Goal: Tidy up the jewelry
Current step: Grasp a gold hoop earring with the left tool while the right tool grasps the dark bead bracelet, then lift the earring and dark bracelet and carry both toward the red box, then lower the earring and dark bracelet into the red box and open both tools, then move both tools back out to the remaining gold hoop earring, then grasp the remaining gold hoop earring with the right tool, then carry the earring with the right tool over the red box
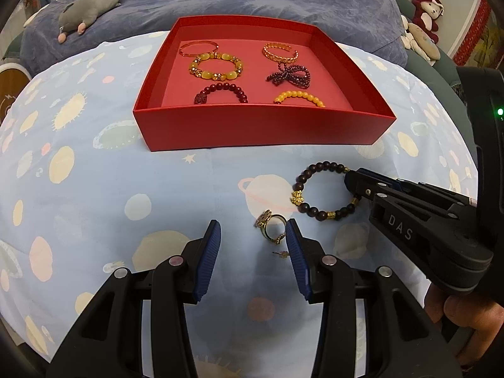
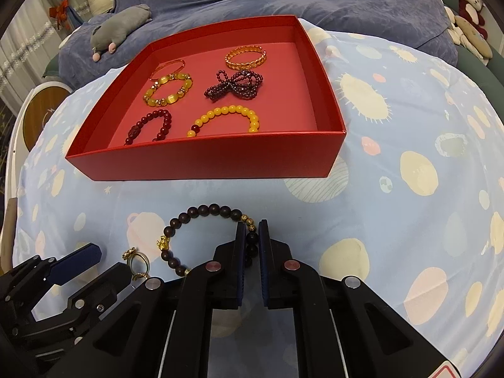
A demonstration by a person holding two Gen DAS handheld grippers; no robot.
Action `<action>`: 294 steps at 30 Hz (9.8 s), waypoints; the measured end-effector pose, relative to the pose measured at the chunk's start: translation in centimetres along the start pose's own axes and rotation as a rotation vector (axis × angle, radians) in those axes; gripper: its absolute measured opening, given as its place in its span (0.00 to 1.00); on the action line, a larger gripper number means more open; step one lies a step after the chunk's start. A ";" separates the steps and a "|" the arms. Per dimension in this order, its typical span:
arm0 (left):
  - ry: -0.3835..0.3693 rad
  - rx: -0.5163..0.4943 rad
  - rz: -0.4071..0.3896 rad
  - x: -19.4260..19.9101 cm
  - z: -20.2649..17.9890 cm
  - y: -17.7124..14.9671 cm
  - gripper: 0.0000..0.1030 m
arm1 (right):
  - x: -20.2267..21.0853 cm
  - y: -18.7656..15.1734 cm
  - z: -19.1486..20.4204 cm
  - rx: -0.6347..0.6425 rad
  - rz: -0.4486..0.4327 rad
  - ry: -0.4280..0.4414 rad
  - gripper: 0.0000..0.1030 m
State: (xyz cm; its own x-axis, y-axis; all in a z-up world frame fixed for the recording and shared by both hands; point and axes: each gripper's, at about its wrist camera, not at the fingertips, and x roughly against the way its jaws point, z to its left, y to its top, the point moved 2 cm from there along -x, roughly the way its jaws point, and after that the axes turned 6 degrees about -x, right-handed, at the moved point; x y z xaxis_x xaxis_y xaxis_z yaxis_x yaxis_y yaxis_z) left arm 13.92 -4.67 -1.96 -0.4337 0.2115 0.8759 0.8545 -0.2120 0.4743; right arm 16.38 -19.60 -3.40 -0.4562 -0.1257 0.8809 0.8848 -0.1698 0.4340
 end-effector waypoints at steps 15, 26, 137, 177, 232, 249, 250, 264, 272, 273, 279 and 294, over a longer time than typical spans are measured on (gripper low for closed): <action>0.007 -0.014 -0.007 -1.4 0.0 0.8 0.13 | 0.1 -0.3 -0.2 -0.016 0.003 0.015 0.07; -0.014 0.008 -0.017 -0.6 0.6 1.1 0.09 | 1.4 -0.3 -0.9 -0.042 -0.013 0.036 0.07; 0.041 -0.035 -0.029 -8.1 5.1 20.7 0.10 | -4.7 17.8 1.2 -0.068 -0.055 0.135 0.07; 0.047 0.001 -0.158 4.2 2.6 11.5 0.60 | 6.5 7.7 1.0 -0.034 -0.122 0.080 0.33; 0.033 0.001 0.011 1.0 -1.1 -2.2 0.60 | 2.2 -2.9 -2.8 -0.002 -0.019 -0.049 0.16; 0.048 -0.041 0.013 -0.6 -2.3 -1.2 0.42 | 3.4 -4.3 -4.0 -0.062 -0.006 -0.017 0.16; 0.049 -0.046 0.012 -0.7 -2.3 -1.2 0.39 | 3.4 -4.3 -4.0 -0.063 -0.006 -0.016 0.16; 0.041 -0.062 0.005 -0.4 -2.3 -1.5 0.16 | 3.8 -4.8 -3.4 -0.059 -0.008 0.000 0.16; 0.007 -0.034 -0.008 1.1 -2.3 -1.8 0.16 | 5.1 -5.2 -2.7 -0.046 -0.018 0.021 0.16; 0.005 -0.031 -0.010 1.3 -2.3 -1.9 0.16 | 5.3 -5.3 -2.5 -0.043 -0.020 0.024 0.16; -0.022 0.006 -0.033 3.3 -1.8 -1.8 0.16 | 6.9 -5.4 -1.5 -0.029 -0.041 0.051 0.16; -0.053 0.025 -0.150 10.1 -1.4 -0.5 0.16 | 12.8 -4.4 1.7 0.017 -0.147 0.117 0.16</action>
State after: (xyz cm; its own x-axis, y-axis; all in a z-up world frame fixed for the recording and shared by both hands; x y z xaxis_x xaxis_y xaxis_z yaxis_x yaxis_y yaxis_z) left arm 8.71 -3.82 6.76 -0.5419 0.2889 0.7892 0.7884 -0.1508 0.5965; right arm 6.75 -18.77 6.30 -0.5881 -0.2140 0.7800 0.8086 -0.1787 0.5606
